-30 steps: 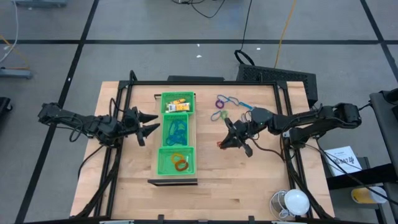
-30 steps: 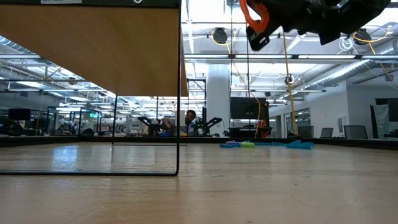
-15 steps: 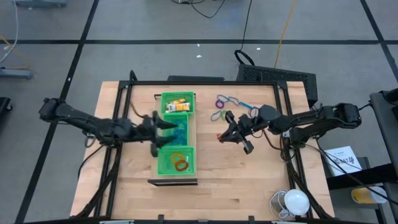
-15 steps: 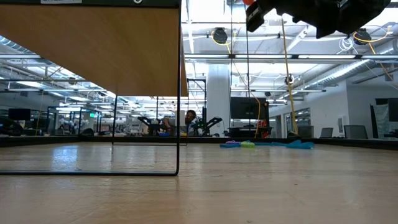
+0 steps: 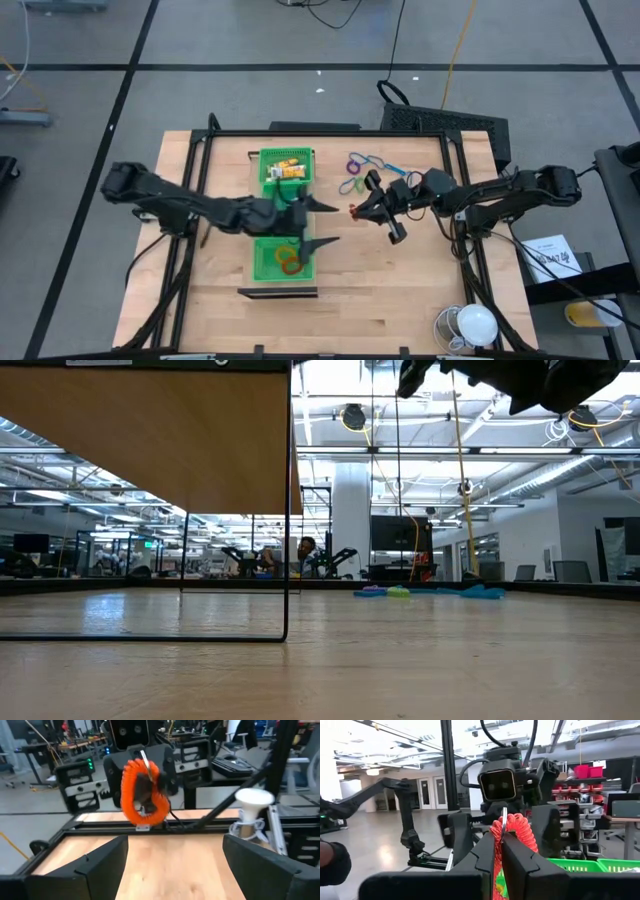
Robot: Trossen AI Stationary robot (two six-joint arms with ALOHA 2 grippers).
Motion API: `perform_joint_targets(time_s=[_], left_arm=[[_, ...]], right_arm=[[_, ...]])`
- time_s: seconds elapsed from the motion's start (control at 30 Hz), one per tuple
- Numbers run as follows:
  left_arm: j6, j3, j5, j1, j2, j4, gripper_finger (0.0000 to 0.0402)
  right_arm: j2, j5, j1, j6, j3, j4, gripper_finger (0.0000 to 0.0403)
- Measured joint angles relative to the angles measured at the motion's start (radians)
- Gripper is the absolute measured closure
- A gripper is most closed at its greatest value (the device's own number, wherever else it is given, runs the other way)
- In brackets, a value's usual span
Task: Pick & Place Office Desk Supplies
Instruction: Put the orange spring rubber band into the bottom green bin on the shelf
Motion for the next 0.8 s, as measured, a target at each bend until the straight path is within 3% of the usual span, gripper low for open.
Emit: perform_joint_targets(time_s=[0.27, 0.53, 0.67, 0.8], left_arm=[[-0.004, 0.124, -0.002, 0.059, 0.126, 0.018, 0.0075], [-0.013, 0.143, 0.003, 0.090, 0.164, 0.065, 0.0076], [-0.011, 0.143, 0.005, 0.092, 0.164, 0.060, 0.0098], [0.008, 0.143, 0.005, 0.088, 0.164, 0.059, 0.0148]], right_arm=[[0.000, -0.001, 0.016, -0.016, 0.000, -0.007, 0.0389], [0.000, 0.000, 0.034, -0.046, 0.000, -0.015, 0.0389], [0.000, 0.003, 0.033, -0.047, 0.000, -0.025, 0.0389], [0.000, 0.004, 0.033, -0.047, 0.000, -0.032, 0.0389]])
